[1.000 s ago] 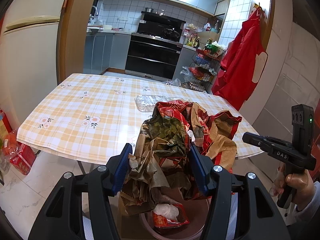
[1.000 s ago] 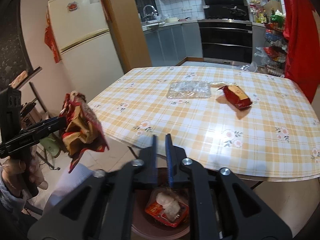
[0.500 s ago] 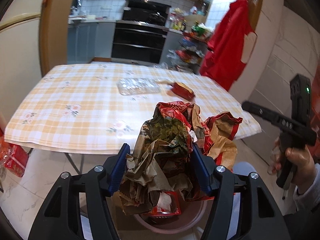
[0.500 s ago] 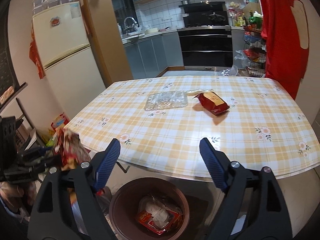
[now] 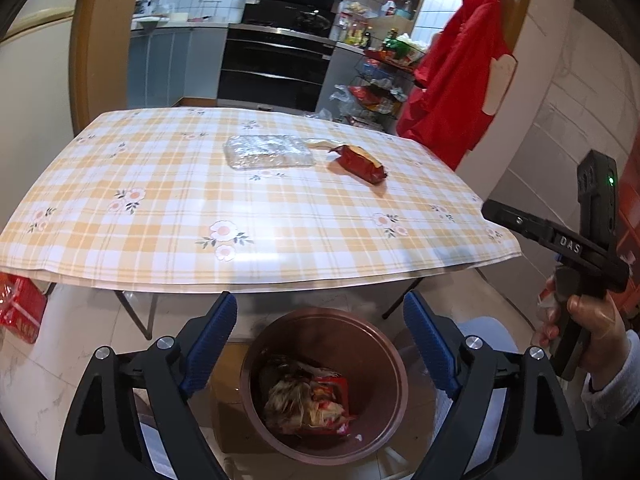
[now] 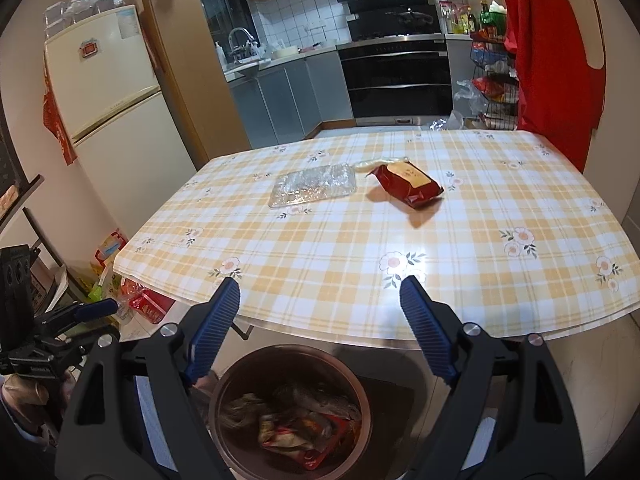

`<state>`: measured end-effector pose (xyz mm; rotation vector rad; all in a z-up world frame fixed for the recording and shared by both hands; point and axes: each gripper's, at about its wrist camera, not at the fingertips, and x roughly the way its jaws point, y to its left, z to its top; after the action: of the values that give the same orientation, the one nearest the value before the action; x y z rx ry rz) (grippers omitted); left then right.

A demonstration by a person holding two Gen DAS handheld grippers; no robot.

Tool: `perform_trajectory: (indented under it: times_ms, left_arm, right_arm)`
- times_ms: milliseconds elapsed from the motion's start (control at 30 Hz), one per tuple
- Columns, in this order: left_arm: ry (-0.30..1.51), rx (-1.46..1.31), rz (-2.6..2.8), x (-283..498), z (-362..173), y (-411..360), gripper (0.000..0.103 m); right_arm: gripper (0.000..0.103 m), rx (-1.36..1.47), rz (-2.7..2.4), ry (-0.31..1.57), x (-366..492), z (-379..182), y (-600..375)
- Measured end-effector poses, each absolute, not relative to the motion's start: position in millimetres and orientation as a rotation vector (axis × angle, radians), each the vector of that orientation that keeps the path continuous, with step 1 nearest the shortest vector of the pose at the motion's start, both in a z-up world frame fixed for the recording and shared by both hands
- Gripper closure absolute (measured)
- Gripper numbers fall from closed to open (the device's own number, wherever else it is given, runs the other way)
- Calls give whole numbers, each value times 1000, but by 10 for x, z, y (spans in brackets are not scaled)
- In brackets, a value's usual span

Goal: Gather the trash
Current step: 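Reach the right tool toward the red-and-gold pastry bag on the table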

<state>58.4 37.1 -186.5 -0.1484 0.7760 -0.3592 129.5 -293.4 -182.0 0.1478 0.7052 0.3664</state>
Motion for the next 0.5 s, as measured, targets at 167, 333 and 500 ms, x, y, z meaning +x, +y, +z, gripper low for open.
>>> perform_trajectory:
  times_ms: [167,333,500]
  left_arm:
    - [810,-161,-318,714,-1987,465,20]
    - [853,-165,-285,932,-2125,519,20]
    - [885,-159,-265,1306,-2222,529,20]
  right_arm:
    - [21,145,353,745,1437,-2011,-2962]
    - [21,149,330,799,1661,-2252,-3037]
    - [21,124,299,838,2026,-2435,-3125]
